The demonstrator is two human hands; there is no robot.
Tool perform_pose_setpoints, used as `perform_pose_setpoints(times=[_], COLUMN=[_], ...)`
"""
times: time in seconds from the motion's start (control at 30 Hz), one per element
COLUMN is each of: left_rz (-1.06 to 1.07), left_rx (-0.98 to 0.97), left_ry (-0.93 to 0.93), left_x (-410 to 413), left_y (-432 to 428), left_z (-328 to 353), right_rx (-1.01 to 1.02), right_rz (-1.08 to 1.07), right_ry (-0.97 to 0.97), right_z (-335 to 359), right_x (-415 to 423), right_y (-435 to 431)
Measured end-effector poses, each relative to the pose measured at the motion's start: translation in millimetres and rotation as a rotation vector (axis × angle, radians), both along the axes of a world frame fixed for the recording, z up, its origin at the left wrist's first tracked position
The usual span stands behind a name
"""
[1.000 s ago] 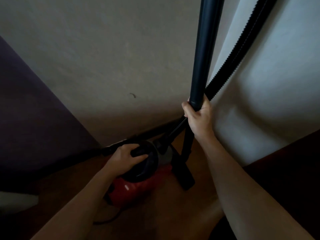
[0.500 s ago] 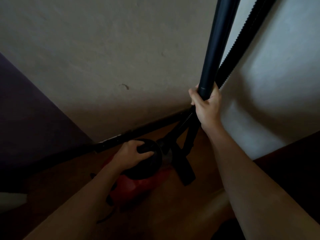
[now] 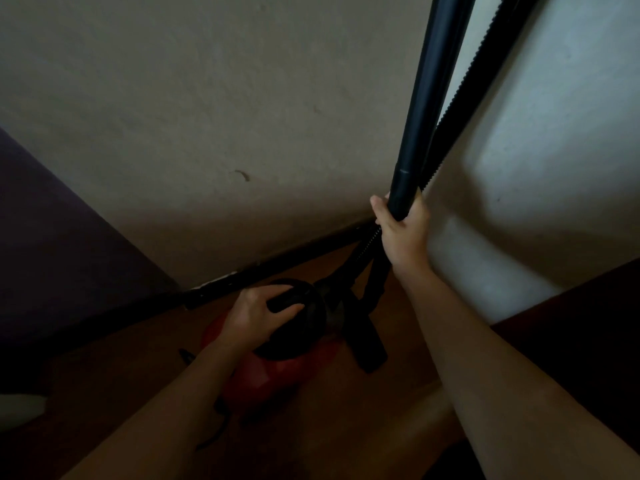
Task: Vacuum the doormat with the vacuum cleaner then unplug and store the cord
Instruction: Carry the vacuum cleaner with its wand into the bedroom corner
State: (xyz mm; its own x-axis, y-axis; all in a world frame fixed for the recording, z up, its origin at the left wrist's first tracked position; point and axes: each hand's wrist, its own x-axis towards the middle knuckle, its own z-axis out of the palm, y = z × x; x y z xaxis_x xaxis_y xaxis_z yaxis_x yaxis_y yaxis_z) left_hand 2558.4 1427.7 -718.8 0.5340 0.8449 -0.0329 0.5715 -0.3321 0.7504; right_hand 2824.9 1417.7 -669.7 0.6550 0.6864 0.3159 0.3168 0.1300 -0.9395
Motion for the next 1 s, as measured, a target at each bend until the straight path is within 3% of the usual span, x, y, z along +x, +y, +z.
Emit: perform_pose_setpoints(times=[1.0], left_rz=[-0.115], left_rx=[0.050], left_ry=[-0.038], left_x=[4], left_y=[6], left_z=[-3], right_rx=[-0.065], right_rz=[-0.021], right_ry=[-0.031], right_z=[-3], right_x=[3], right_y=[-9])
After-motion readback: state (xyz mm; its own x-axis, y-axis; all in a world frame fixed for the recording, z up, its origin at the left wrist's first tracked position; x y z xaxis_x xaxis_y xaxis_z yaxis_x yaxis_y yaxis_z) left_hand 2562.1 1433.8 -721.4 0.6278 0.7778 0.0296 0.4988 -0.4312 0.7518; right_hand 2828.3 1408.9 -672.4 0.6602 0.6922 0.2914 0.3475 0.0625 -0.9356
